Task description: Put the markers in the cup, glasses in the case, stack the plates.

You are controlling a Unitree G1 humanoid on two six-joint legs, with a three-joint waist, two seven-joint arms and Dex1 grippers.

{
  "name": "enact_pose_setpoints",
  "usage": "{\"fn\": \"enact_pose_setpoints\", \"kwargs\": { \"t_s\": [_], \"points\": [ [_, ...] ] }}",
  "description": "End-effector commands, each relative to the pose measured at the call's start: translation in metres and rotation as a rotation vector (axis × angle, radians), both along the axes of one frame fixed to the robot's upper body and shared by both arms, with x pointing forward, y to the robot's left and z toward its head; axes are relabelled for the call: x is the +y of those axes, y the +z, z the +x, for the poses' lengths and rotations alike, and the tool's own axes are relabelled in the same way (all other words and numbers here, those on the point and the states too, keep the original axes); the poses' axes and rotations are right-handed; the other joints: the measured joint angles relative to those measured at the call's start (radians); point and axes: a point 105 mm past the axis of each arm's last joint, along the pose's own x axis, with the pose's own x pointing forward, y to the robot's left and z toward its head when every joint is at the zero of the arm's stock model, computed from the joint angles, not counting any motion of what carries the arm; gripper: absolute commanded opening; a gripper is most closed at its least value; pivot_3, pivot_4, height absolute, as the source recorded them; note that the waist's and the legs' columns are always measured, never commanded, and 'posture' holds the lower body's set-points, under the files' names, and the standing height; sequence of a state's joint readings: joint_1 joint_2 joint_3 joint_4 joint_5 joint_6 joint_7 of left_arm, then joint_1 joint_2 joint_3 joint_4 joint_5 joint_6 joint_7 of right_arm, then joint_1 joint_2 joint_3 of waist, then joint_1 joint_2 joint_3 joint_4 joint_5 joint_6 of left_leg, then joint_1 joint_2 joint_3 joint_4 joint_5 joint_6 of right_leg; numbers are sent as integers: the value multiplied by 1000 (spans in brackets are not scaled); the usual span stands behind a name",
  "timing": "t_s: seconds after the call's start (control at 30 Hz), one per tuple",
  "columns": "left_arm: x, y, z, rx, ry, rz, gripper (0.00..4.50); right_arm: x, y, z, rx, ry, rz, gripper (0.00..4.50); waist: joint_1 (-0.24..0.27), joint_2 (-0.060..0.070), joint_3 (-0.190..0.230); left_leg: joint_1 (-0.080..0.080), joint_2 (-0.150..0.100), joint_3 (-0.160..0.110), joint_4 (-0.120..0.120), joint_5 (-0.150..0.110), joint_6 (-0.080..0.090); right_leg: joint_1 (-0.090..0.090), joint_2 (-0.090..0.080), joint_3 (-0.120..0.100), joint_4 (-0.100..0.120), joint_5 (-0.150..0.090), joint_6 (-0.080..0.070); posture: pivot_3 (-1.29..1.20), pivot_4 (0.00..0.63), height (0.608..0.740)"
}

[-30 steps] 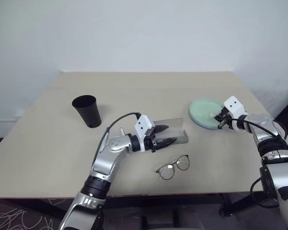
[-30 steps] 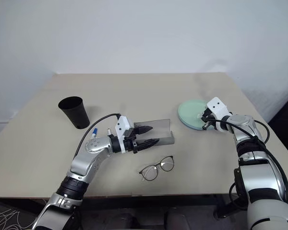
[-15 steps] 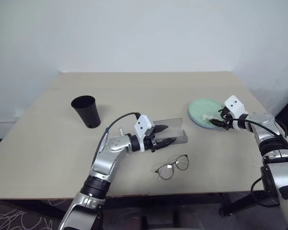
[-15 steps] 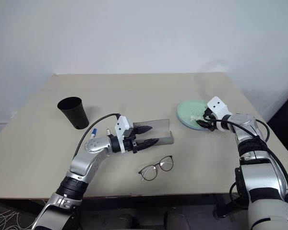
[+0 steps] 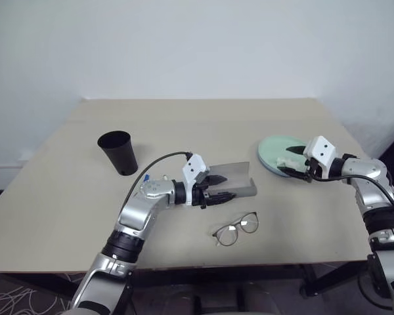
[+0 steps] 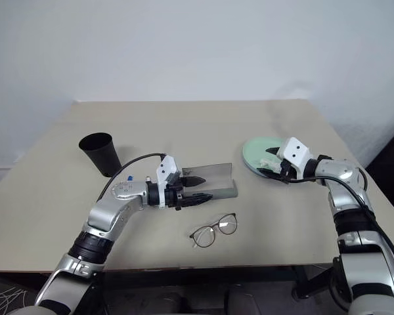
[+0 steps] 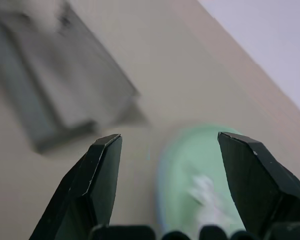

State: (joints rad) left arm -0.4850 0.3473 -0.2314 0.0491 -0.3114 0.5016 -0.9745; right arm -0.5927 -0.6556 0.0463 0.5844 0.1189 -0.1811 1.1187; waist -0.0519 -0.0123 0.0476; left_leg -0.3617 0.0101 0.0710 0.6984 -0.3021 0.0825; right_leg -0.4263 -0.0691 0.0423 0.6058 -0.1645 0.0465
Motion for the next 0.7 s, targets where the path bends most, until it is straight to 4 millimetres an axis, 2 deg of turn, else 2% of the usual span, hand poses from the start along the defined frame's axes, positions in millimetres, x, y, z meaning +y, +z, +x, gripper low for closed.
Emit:
{"fn": "enact_pose_setpoints", "kwargs": {
  "t_s": [0.03,0.33,0.57,0.7],
  "points": [
    [-7,12,-4,-48,-79,24,3144,5,12,-10,24,58,108,3317,0,0,0,0,0,0,0,0,0,0,0,0,0,0,0,0,0,732],
    [-10,-1,-10,-67,-185,159,3144,3,-10,-20,203,61,243,3317,0,0,0,1,1,1,1,0,0,0,0,0,0,0,0,0,0,732],
    [-11,-9,-3,-40,-179,229,3144,9,-26,-27,240,83,258,3317,1,0,0,0,0,0,1,0,0,0,-1,0,0,0,0,0,0,732],
    [-16,-11,-8,-27,-218,240,3144,11,-34,-31,249,94,246,3317,1,0,0,0,0,0,1,0,0,0,-1,1,0,0,0,0,0,732]
  ]
}}
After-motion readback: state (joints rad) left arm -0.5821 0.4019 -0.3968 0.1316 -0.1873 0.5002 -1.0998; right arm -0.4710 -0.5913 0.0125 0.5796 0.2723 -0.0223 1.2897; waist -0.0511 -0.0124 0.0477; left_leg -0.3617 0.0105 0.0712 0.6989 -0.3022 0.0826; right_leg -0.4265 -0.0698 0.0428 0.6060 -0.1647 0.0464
